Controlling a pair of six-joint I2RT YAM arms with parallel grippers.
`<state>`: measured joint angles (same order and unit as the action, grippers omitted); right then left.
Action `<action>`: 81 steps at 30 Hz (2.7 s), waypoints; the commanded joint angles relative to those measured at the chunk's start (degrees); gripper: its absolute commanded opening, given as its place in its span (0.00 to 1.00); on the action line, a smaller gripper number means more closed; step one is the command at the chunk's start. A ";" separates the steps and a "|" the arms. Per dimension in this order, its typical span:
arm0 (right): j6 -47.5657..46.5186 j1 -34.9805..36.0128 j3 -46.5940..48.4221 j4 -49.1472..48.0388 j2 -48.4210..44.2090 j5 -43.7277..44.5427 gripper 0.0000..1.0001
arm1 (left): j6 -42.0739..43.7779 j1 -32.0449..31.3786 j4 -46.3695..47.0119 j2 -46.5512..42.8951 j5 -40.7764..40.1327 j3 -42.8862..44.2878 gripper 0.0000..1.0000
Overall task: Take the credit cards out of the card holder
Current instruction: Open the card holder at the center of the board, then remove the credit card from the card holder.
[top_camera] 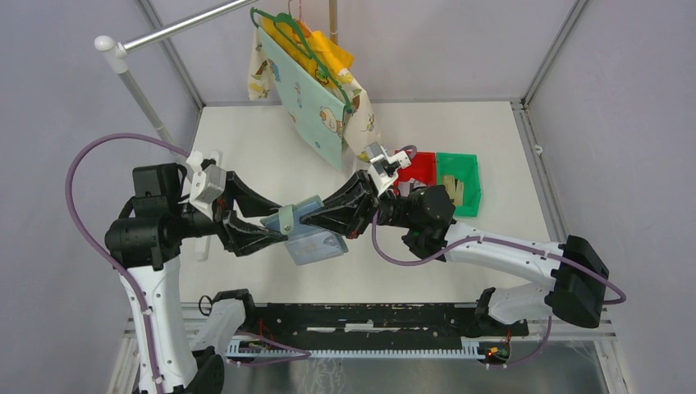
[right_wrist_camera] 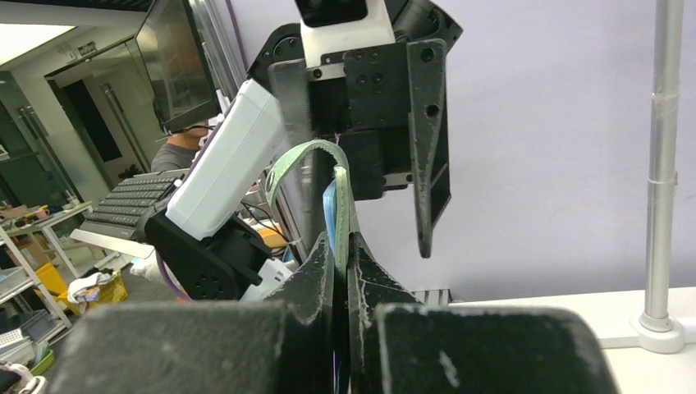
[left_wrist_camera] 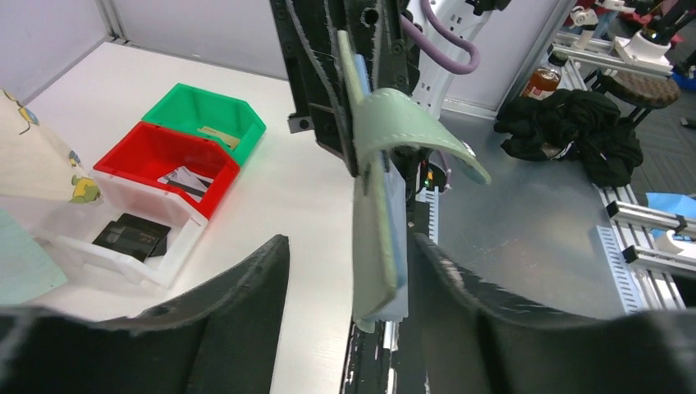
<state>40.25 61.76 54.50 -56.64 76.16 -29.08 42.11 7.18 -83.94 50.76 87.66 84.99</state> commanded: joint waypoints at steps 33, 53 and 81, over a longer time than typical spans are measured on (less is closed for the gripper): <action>3.25 -9.06 -3.87 7.44 1.86 -9.08 0.89 | -8.71 12.60 0.18 7.15 5.99 -3.60 0.02; 9.01 -10.50 -6.08 -0.17 5.70 -7.26 0.77 | -11.29 31.67 0.25 7.93 -2.15 0.63 0.02; -4.26 -12.01 -8.01 17.04 -3.28 -0.67 0.98 | 0.89 15.02 0.09 38.42 -2.31 -6.82 0.02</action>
<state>37.80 49.80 46.44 -39.72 75.44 -30.33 42.78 28.10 -82.46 86.89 81.47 73.60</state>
